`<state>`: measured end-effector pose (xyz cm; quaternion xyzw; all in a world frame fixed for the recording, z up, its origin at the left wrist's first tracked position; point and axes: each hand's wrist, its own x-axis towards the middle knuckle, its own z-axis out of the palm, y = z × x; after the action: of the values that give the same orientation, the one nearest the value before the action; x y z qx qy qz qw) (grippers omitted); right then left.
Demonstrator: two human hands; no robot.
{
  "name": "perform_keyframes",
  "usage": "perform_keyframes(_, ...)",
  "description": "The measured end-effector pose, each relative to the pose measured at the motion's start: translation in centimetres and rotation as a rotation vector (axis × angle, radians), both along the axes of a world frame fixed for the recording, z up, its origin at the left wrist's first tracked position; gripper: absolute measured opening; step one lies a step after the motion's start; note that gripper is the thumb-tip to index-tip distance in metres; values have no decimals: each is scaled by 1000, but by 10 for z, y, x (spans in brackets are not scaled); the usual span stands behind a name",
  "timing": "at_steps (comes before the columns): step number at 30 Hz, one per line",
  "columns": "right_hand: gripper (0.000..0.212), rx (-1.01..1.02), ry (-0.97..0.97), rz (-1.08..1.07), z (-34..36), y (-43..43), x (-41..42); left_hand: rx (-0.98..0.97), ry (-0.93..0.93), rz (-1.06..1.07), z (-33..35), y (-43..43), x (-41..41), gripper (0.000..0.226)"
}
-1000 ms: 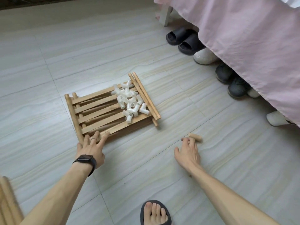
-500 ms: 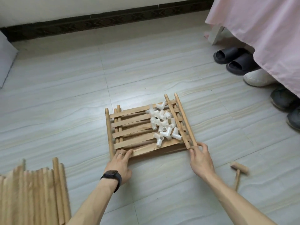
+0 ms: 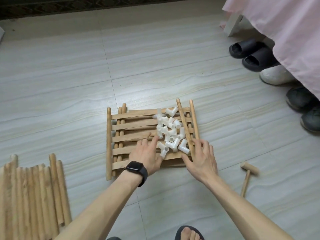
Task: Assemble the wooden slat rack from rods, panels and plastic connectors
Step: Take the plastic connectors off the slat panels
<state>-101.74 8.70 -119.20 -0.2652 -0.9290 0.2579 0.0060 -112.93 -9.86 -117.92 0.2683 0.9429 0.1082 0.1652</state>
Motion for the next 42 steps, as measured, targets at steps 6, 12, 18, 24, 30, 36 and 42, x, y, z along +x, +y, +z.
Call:
perform_keyframes(6, 105, 132, -371, 376, 10, 5, -72, -24, -285, -42, -24, 51, -41, 100)
perform_keyframes(12, 75, 282, -321, 429, 2, -7, -79, 132, -299, 118, -46, 49, -34, 73)
perform_keyframes(18, 76, 258, -340, 390, -4, -17, -78, 300, -354, 279, -49, 40, -25, 67)
perform_keyframes(24, 49, 158, -327, 342, 3, -11, -85, 447, -413, 404, -37, 38, -21, 42)
perform_keyframes(30, 31, 54, -270, 272, 5, -7, -82, 529, -484, 431, -34, 22, -20, 44)
perform_keyframes(36, 34, 34, -169, 316, 5, -22, -81, 535, -492, 495, -30, 6, -20, 46)
perform_keyframes(42, 18, -6, -95, 364, 17, -38, -89, 675, -479, 537, -17, -13, -21, 48)
